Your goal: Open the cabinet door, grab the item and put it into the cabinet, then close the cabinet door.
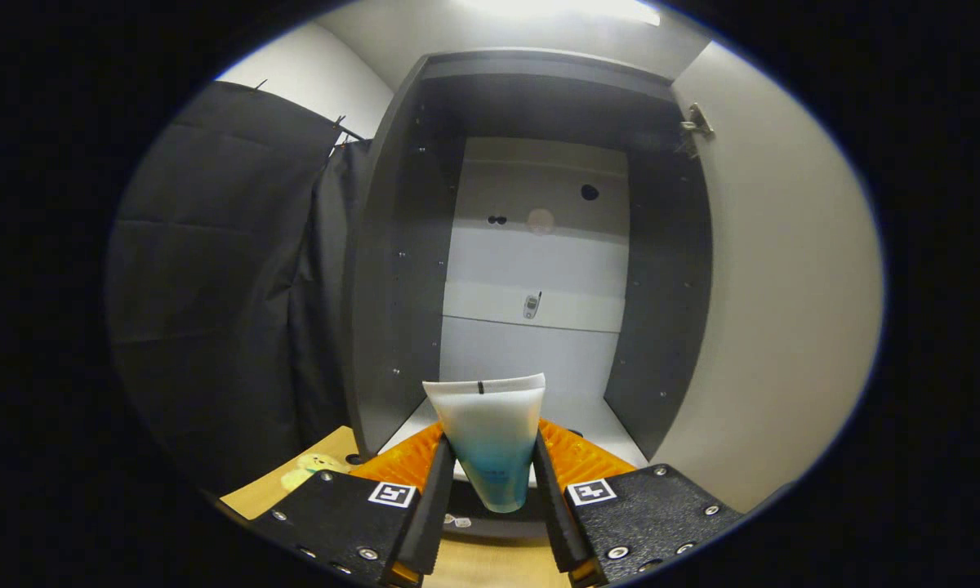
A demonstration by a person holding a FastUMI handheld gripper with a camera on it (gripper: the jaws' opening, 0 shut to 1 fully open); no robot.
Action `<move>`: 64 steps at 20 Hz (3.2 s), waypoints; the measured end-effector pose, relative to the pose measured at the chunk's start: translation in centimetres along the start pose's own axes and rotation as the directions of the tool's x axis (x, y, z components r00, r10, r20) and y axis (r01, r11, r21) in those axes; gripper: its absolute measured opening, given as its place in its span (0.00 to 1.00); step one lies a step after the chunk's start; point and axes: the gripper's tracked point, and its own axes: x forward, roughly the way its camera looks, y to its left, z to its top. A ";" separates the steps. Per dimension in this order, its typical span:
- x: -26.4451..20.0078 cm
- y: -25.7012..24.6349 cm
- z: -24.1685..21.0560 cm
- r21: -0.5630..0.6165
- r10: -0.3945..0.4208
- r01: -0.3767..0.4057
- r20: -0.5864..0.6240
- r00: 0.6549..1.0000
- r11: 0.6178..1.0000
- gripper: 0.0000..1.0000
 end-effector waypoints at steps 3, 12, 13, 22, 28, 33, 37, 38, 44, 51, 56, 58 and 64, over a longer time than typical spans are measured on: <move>6.1 0.0 0.8 -0.001 0.011 -0.011 0.019 1.000 1.000 0.53; 15.2 -0.7 -3.0 0.070 0.018 -0.016 -0.030 0.999 0.997 0.53; 15.5 -0.8 -2.7 0.060 0.014 -0.013 -0.015 1.000 0.998 0.53; 18.1 -2.0 -5.8 0.109 0.010 -0.002 -0.074 0.997 0.994 0.53; 18.4 -1.6 -7.2 0.154 0.048 -0.031 -0.108 0.993 0.988 0.54; 18.8 -2.2 -7.5 0.149 0.025 -0.007 -0.116 0.993 0.989 0.56; 18.4 -1.5 -6.7 0.201 0.054 -0.033 -0.100 0.994 0.979 0.66; 18.4 -1.7 -6.7 0.195 0.045 -0.025 -0.100 0.994 0.981 0.75; 16.4 -3.0 -3.8 0.210 -0.021 0.029 -0.039 0.999 0.977 0.89; 8.3 -1.3 0.7 0.214 0.024 -0.034 0.051 0.998 0.976 0.89; 0.3 0.2 1.3 0.225 0.017 -0.024 0.034 0.999 0.974 0.90; -2.8 0.7 1.2 0.225 0.010 -0.015 0.024 1.000 0.974 0.90; -12.2 3.7 0.4 0.229 0.014 -0.012 -0.011 1.000 0.973 0.91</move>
